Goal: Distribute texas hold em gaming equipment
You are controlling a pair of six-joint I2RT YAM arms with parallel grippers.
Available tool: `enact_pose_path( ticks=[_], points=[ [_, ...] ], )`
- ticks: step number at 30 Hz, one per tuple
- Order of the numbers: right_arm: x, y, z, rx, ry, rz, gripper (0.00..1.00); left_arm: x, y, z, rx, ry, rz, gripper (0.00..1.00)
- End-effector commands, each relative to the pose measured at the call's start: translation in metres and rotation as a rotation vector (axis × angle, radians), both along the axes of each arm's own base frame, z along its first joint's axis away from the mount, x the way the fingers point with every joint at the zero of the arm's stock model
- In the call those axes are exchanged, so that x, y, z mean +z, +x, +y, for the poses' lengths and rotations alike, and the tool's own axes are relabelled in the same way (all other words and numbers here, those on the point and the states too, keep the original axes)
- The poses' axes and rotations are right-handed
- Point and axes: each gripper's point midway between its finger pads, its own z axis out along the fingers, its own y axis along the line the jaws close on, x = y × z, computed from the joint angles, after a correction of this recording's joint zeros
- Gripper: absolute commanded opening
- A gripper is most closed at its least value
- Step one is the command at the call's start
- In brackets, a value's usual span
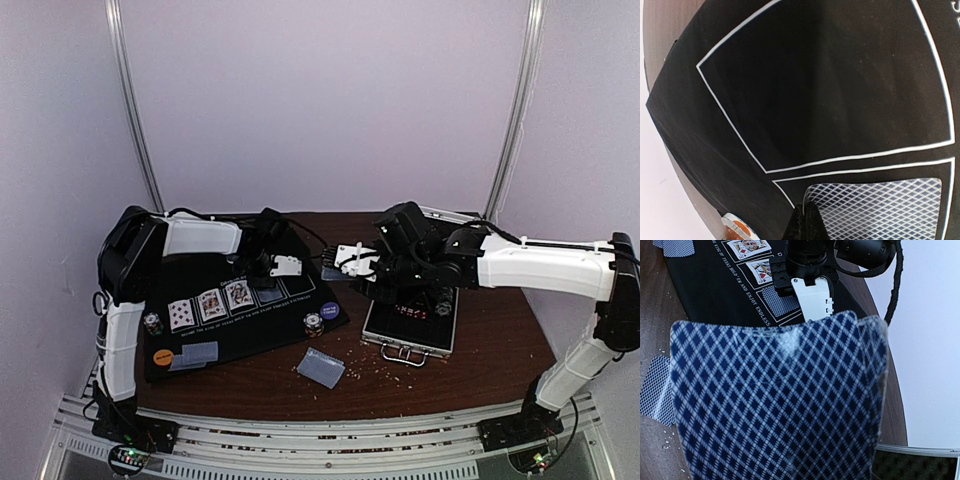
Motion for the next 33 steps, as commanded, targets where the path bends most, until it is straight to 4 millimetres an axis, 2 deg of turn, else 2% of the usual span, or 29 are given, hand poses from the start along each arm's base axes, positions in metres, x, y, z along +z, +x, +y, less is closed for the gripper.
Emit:
enact_pose_path(
  ticks=[1,6,10,18,21,27,29,31,33],
  points=[
    [0.011,0.001,-0.007,-0.018,0.008,-0.022,0.41,-0.007,-0.001,0.003,0.027,-0.004,0.035,0.0],
    [0.01,0.001,-0.007,-0.018,0.005,-0.02,0.41,-0.006,0.005,0.003,0.049,-0.004,0.013,0.01],
    [0.01,0.0,-0.007,-0.018,0.006,-0.02,0.41,-0.004,0.01,0.003,0.062,-0.003,-0.011,0.12],
    [0.01,0.001,-0.007,-0.019,0.005,-0.019,0.41,0.008,0.013,0.0,0.09,-0.034,-0.016,0.18],
    [0.01,0.001,-0.007,-0.019,0.004,-0.019,0.41,0.025,0.016,-0.007,0.103,-0.079,-0.022,0.21],
    [0.011,0.001,-0.007,-0.018,0.008,-0.022,0.41,0.075,0.02,-0.021,0.133,-0.206,-0.054,0.31],
    [0.012,0.001,-0.007,-0.019,0.009,-0.022,0.41,0.093,0.02,-0.021,0.166,-0.259,-0.069,0.37],
    [0.012,0.001,-0.007,-0.019,0.011,-0.023,0.41,0.115,0.022,-0.022,0.246,-0.377,-0.064,0.44],
    [0.012,0.001,-0.007,-0.018,0.012,-0.022,0.41,0.149,0.024,-0.023,0.331,-0.56,-0.034,0.54]
  ],
)
